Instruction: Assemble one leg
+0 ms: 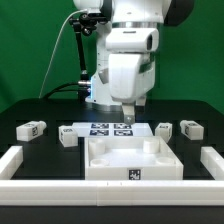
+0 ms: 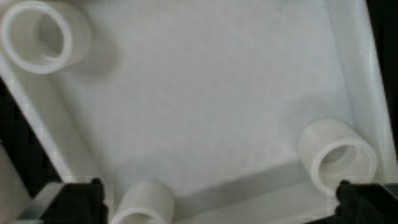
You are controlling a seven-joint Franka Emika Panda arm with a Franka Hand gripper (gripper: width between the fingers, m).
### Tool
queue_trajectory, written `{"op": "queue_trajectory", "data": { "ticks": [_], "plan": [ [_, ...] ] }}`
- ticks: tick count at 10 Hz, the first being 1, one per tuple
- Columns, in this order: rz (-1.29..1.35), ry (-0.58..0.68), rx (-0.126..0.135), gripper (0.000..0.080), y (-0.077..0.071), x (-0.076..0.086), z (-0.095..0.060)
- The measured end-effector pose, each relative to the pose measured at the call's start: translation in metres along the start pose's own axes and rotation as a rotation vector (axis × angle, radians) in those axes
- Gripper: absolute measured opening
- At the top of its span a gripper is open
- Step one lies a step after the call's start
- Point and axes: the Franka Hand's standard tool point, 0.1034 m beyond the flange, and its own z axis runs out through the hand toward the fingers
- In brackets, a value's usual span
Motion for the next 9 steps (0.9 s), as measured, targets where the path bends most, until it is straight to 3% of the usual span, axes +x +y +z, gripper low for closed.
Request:
{"op": "queue_trajectory", "data": {
  "ticks": [3,4,5,6,9],
  "plan": [
    [0.000,0.000,0.000,0.0649,0.000,0.000,0.000],
    [-0.062,0.008,-0.021,0.0649,0.001,-0.002,0.001],
    [-0.206,0.031,-0.082,0.0649,-0.002,-0.011,0.008],
    [-0.258,0.035,-0.092,0.0649,-0.013,-0.017,0.015],
    [-0.401,0.060,-0.184,0.0649,-0.022,-0.007,0.027]
  ]
}}
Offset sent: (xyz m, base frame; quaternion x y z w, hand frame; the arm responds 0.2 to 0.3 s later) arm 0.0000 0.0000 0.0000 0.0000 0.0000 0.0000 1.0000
